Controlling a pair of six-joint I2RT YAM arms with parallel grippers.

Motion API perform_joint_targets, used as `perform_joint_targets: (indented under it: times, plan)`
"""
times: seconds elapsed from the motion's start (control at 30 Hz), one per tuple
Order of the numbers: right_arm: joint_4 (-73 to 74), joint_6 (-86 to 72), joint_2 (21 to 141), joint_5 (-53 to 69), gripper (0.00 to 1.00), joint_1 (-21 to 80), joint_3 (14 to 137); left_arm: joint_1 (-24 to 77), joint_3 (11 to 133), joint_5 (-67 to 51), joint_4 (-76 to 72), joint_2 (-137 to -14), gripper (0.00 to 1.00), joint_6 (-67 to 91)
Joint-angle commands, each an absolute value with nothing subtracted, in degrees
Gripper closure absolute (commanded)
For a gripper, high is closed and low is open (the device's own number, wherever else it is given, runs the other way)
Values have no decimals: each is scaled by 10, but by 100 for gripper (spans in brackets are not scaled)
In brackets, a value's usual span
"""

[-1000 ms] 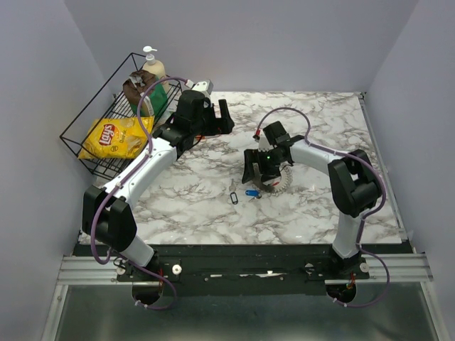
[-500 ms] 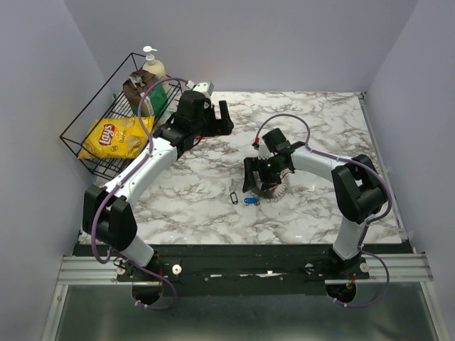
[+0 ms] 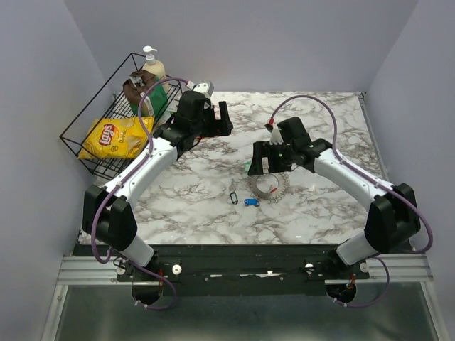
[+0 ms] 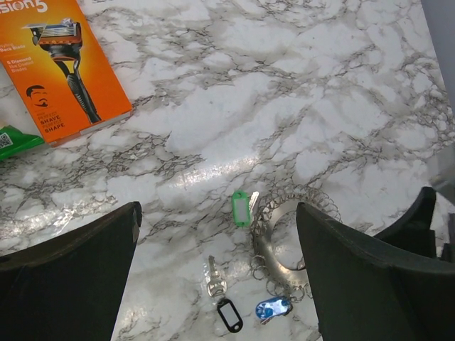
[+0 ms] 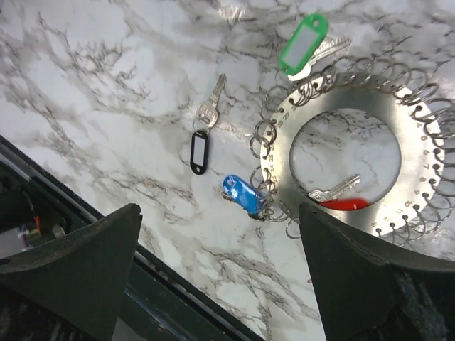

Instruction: Put the keys on the keyring

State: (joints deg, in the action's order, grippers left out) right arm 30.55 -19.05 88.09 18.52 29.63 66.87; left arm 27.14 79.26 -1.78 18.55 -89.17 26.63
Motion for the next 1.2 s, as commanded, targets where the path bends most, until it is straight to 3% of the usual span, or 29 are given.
perform_joint_targets:
  times: [0.0, 1.17]
  plan:
    - [283, -215, 842, 127, 0, 277, 658, 272, 788, -4, 162, -877, 1, 273]
    - [256, -207, 837, 67, 1, 207, 583, 269, 782, -39, 139, -879, 1, 250]
